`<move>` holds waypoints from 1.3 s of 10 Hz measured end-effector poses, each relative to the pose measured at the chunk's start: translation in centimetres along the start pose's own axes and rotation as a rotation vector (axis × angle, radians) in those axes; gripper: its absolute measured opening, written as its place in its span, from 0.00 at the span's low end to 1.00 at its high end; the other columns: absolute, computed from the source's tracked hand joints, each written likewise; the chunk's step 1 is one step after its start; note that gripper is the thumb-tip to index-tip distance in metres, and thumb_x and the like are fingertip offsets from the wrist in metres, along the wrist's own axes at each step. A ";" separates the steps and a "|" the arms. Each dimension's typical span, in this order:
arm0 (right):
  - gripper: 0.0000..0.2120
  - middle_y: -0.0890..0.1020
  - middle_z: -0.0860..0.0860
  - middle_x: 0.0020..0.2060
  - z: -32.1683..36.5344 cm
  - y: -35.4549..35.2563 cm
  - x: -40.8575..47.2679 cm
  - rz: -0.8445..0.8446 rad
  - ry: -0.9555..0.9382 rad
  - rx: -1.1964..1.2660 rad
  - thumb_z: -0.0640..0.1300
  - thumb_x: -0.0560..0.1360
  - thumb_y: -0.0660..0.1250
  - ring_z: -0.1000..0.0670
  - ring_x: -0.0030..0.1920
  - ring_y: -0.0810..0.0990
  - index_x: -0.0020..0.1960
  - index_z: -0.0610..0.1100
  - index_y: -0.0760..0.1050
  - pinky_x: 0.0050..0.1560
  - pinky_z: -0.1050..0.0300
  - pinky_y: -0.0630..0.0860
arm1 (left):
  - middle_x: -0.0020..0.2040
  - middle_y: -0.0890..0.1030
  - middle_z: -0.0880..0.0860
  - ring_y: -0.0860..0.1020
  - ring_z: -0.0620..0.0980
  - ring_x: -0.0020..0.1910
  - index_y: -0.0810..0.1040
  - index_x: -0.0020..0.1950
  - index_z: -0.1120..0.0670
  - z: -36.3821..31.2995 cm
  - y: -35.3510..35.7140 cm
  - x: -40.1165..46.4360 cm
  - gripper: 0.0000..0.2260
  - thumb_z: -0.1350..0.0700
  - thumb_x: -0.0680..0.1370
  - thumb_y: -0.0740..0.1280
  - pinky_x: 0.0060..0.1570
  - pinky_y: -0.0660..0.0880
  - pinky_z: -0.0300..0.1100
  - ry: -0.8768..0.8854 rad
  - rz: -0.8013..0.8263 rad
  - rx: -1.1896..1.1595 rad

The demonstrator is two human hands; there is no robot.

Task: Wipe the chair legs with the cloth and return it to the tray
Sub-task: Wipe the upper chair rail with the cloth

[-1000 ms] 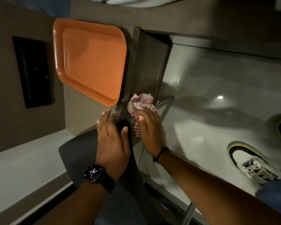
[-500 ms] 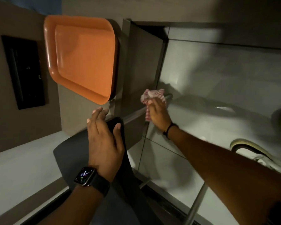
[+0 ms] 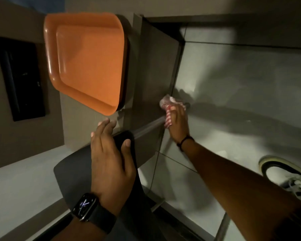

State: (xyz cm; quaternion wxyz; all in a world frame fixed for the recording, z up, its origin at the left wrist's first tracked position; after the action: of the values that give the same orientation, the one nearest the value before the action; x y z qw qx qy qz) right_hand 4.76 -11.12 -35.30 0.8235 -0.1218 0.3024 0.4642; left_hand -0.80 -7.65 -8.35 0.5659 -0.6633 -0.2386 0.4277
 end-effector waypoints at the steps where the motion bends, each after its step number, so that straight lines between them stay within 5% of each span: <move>1: 0.17 0.80 0.37 0.76 0.8 -0.8 0.0 -0.064 0.021 0.030 0.34 0.88 0.59 0.36 0.81 0.74 0.71 0.35 0.82 0.88 0.36 0.60 | 0.78 0.67 0.59 0.59 0.55 0.82 0.64 0.77 0.58 0.1 0.2 -0.1 0.23 0.52 0.83 0.58 0.82 0.53 0.55 0.003 -0.012 0.020; 2: 0.18 0.85 0.38 0.65 5.7 1.8 -7.1 -0.146 -0.070 0.117 0.41 0.89 0.56 0.34 0.71 0.80 0.64 0.36 0.82 0.85 0.33 0.63 | 0.79 0.66 0.60 0.58 0.55 0.82 0.64 0.77 0.59 -0.2 0.0 -0.1 0.23 0.51 0.83 0.58 0.82 0.51 0.55 -0.018 0.005 0.001; 3: 0.22 0.85 0.51 0.66 11.0 3.6 -12.1 -0.156 -0.349 0.101 0.52 0.90 0.49 0.47 0.71 0.81 0.65 0.49 0.82 0.87 0.43 0.59 | 0.79 0.66 0.61 0.59 0.57 0.82 0.64 0.77 0.61 -0.5 -0.2 -0.1 0.24 0.51 0.83 0.57 0.82 0.53 0.58 -0.042 0.018 -0.025; 4: 0.23 0.88 0.48 0.62 10.7 2.4 -9.4 -0.054 -0.428 -0.036 0.47 0.89 0.52 0.43 0.69 0.83 0.63 0.46 0.86 0.82 0.45 0.65 | 0.79 0.66 0.62 0.59 0.58 0.81 0.64 0.77 0.62 -0.4 -0.2 0.0 0.24 0.51 0.84 0.57 0.81 0.55 0.60 -0.017 0.007 -0.013; 5: 0.17 0.90 0.36 0.53 7.2 -0.2 -4.2 0.012 -0.333 -0.152 0.38 0.86 0.60 0.32 0.59 0.86 0.55 0.36 0.88 0.72 0.43 0.74 | 0.79 0.67 0.63 0.60 0.60 0.81 0.64 0.77 0.63 -0.2 -0.2 0.1 0.23 0.53 0.84 0.57 0.80 0.56 0.61 0.010 -0.010 0.010; 6: 0.20 0.88 0.36 0.63 4.0 -1.7 -0.8 0.125 -0.184 -0.336 0.42 0.89 0.55 0.36 0.63 0.85 0.66 0.36 0.84 0.73 0.45 0.74 | 0.77 0.68 0.65 0.61 0.64 0.80 0.64 0.76 0.64 -0.2 0.0 0.0 0.22 0.55 0.85 0.57 0.81 0.53 0.60 0.025 -0.008 0.046; 7: 0.16 0.89 0.31 0.54 5.3 -1.8 -2.6 0.123 0.018 0.009 0.36 0.87 0.59 0.43 0.39 0.83 0.60 0.31 0.85 0.45 0.52 0.81 | 0.77 0.67 0.66 0.60 0.64 0.80 0.64 0.77 0.65 -0.4 0.1 -0.2 0.22 0.57 0.85 0.57 0.81 0.52 0.60 0.012 -0.003 0.048; 8: 0.17 0.88 0.36 0.53 9.7 0.4 -8.0 0.047 -0.196 0.158 0.40 0.86 0.59 0.40 0.52 0.83 0.59 0.34 0.85 0.72 0.46 0.78 | 0.78 0.67 0.66 0.61 0.63 0.80 0.64 0.77 0.66 -1.1 -0.4 -0.2 0.22 0.58 0.85 0.59 0.80 0.54 0.61 0.005 -0.011 0.017; 9: 0.21 0.83 0.42 0.71 10.2 1.9 -9.9 0.052 -0.470 -0.049 0.47 0.88 0.53 0.45 0.75 0.73 0.71 0.45 0.81 0.84 0.63 0.51 | 0.78 0.67 0.65 0.61 0.63 0.80 0.64 0.77 0.66 -1.3 -0.3 -0.4 0.21 0.59 0.85 0.59 0.81 0.52 0.60 -0.004 -0.003 0.018; 10: 0.16 0.83 0.39 0.70 6.5 0.8 -5.6 0.108 -0.405 -0.185 0.42 0.86 0.61 0.40 0.74 0.76 0.67 0.45 0.84 0.82 0.52 0.67 | 0.78 0.67 0.65 0.60 0.63 0.81 0.63 0.77 0.65 -1.0 -0.4 -0.3 0.22 0.59 0.85 0.59 0.81 0.51 0.59 0.000 -0.004 0.029; 11: 0.19 0.75 0.32 0.78 0.9 -1.7 0.0 0.159 -0.076 -0.325 0.36 0.87 0.59 0.31 0.81 0.70 0.75 0.34 0.77 0.85 0.37 0.63 | 0.79 0.66 0.63 0.58 0.61 0.82 0.63 0.78 0.64 -0.6 -0.2 -0.2 0.22 0.56 0.85 0.58 0.82 0.51 0.57 0.011 -0.022 0.035; 12: 0.21 0.70 0.32 0.82 0.2 -1.8 0.5 0.164 0.095 -0.173 0.38 0.90 0.53 0.31 0.84 0.66 0.80 0.32 0.70 0.87 0.39 0.59 | 0.79 0.66 0.62 0.58 0.59 0.82 0.62 0.78 0.62 -0.1 0.1 -0.1 0.23 0.54 0.85 0.57 0.82 0.51 0.56 0.014 -0.034 0.042; 13: 0.20 0.78 0.32 0.75 5.6 -0.7 -6.7 0.102 -0.047 0.069 0.39 0.89 0.54 0.29 0.78 0.74 0.74 0.34 0.77 0.84 0.34 0.66 | 0.79 0.66 0.62 0.59 0.60 0.81 0.63 0.78 0.62 -0.2 -0.1 -0.1 0.23 0.54 0.84 0.57 0.82 0.52 0.58 -0.002 -0.035 0.037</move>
State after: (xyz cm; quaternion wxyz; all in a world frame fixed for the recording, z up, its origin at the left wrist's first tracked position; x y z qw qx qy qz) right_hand 4.89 -13.43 -26.88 0.8093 -0.0668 0.3047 0.4978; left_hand -0.65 -7.83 -8.24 0.5852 -0.6479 -0.2428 0.4228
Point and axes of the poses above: each hand's wrist, its own x-axis towards the middle knuckle, its own y-axis out of the palm, z = x × y, the point moved 6 cm from there along x, towards the middle knuckle
